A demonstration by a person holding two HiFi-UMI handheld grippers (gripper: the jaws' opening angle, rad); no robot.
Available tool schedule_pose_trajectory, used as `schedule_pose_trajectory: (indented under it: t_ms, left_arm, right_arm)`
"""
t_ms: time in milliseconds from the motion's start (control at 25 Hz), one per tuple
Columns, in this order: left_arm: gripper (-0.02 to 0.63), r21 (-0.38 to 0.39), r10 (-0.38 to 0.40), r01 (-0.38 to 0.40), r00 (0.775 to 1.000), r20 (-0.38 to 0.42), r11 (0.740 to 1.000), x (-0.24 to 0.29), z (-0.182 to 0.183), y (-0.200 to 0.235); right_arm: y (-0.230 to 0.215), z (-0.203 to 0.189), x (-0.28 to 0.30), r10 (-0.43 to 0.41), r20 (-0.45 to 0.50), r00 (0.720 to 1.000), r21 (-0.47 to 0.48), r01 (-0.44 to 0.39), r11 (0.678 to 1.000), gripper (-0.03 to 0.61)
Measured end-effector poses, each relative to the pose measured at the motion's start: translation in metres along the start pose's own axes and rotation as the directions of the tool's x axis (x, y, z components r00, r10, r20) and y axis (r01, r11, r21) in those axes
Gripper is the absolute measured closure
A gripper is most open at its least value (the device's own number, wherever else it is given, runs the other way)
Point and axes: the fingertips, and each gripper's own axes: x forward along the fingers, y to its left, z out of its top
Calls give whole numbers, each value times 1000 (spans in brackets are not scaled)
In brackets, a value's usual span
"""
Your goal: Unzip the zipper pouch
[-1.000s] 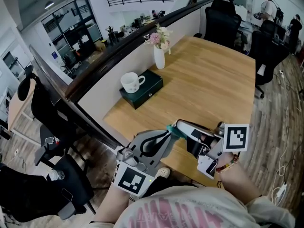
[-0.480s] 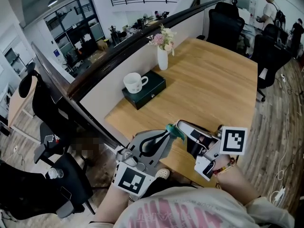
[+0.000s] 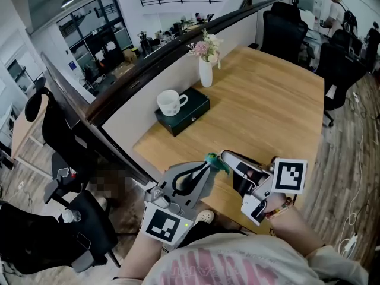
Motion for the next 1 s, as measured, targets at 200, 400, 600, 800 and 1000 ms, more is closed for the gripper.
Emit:
schedule_pose_trajectory:
  t_ms: [200, 400, 600, 800, 1000]
  left_arm:
    - [601, -6, 5, -5, 1000, -6, 1000, -3, 0, 2]
    - [601, -20, 11, -11, 1000, 8, 1000, -4, 2, 4]
    - [601, -27, 17, -17, 1000, 13, 999, -6, 2, 5]
    - [601, -41, 16, -16, 1000, 13, 999, -8, 1, 7]
    - [601, -39, 20, -20, 1000, 7, 999, -8, 1, 6]
  right_arm:
    - [1, -1, 1, -5, -3, 1000, -16, 5, 1000, 580]
    - [-6, -1, -1, -50, 1, 999, -43, 50, 998, 580]
    - [-10, -1, -4, -66, 5, 998, -47, 66, 997, 580]
    - [-14, -1, -7, -75, 9, 997, -47, 75, 996, 580]
    - [-16, 0, -9, -86, 7, 996, -53, 86, 995, 580]
